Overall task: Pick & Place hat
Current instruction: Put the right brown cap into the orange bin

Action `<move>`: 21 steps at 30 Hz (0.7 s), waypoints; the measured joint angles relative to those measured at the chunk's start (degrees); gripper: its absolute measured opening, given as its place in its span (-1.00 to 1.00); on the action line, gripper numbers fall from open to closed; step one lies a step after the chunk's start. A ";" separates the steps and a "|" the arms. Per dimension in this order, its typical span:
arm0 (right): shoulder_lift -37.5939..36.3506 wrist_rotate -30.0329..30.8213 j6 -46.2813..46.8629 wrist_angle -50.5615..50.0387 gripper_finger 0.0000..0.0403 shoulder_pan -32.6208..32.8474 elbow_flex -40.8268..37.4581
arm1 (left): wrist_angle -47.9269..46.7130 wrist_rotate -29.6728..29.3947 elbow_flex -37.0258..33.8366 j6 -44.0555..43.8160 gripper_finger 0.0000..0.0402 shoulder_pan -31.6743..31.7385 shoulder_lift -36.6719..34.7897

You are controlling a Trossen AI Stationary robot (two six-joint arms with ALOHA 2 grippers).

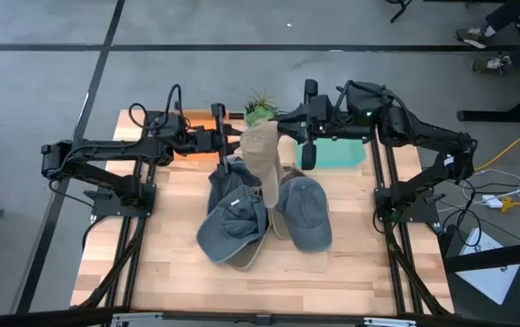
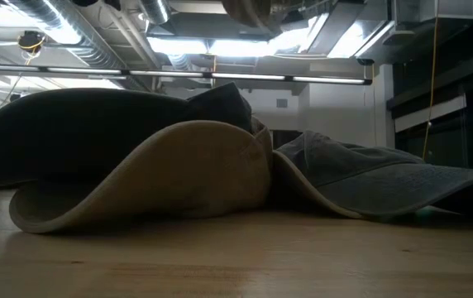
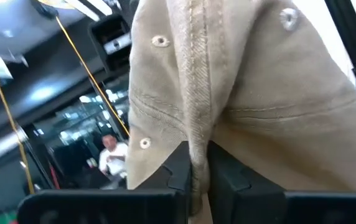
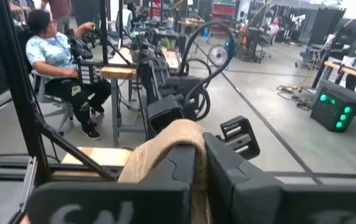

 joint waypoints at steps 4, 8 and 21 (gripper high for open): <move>0.00 0.41 0.09 -2.32 -0.82 0.00 -0.01 | -3.91 0.03 0.00 -5.30 -0.88 0.00 0.00; 0.00 2.42 1.83 -4.84 -0.76 0.00 -0.03 | -7.99 0.01 0.00 -9.17 -0.89 0.00 -0.02; -0.04 11.52 10.61 -18.04 -0.32 -0.13 -0.03 | -27.16 -0.19 -0.07 -12.85 -0.89 1.53 -5.12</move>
